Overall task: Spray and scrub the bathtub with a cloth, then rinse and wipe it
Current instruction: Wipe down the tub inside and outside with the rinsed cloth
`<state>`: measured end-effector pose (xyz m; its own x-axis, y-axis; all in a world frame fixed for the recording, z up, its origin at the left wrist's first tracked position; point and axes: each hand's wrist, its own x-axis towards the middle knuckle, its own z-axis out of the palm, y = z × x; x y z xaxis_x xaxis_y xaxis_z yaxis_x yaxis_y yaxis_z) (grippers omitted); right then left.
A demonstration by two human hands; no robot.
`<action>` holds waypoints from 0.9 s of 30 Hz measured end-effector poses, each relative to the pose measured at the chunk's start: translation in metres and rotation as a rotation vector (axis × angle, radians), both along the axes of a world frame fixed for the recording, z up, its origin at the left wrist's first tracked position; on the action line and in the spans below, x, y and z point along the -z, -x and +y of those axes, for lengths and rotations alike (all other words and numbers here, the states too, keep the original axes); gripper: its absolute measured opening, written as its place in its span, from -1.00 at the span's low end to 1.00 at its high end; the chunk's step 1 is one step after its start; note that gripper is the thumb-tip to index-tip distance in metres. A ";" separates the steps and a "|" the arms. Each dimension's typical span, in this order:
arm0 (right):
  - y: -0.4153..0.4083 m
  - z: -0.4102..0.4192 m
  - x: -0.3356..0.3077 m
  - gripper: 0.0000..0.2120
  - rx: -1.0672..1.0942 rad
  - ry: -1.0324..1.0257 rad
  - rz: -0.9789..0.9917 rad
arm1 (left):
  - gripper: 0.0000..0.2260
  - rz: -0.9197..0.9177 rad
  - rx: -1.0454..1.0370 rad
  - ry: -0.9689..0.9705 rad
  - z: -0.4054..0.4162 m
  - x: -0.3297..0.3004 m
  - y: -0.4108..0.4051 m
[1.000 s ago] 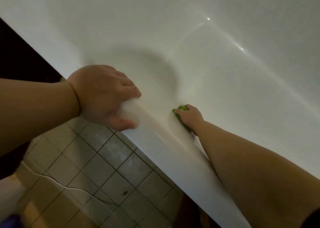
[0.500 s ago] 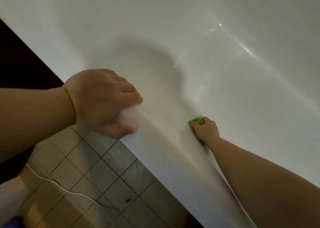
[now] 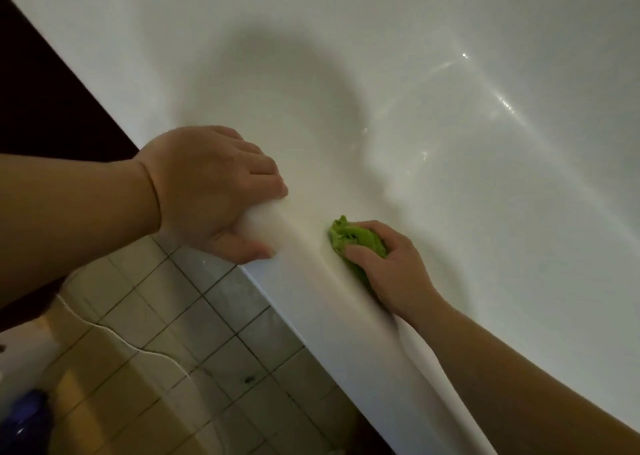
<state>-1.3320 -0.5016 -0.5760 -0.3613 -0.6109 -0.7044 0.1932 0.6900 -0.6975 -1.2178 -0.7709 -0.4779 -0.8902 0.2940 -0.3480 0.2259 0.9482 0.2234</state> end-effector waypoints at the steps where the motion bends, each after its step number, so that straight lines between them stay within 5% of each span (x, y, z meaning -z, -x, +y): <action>1: 0.002 0.011 0.000 -0.80 -0.002 -0.015 -0.013 | -0.23 -0.002 -0.004 0.001 -0.001 -0.001 0.000; 7: 0.004 -0.023 0.039 -0.77 0.032 -0.180 0.019 | -0.31 0.029 -0.035 0.014 -0.005 -0.002 -0.002; 12: -0.002 -0.086 -0.003 -0.72 0.019 -0.013 -0.010 | -0.31 0.043 -0.079 0.014 -0.016 -0.001 -0.002; 18: -0.009 -0.048 -0.042 -0.77 0.029 0.184 -0.045 | -0.28 0.057 -0.088 -0.012 -0.039 -0.001 -0.004; 24: 0.001 -0.048 0.034 -0.80 -0.006 -0.104 0.042 | -0.22 0.066 -0.024 -0.015 -0.059 0.002 -0.005; 27: 0.007 -0.068 0.081 -0.65 -0.072 -0.286 0.085 | -0.22 0.079 0.004 -0.018 -0.067 0.004 -0.006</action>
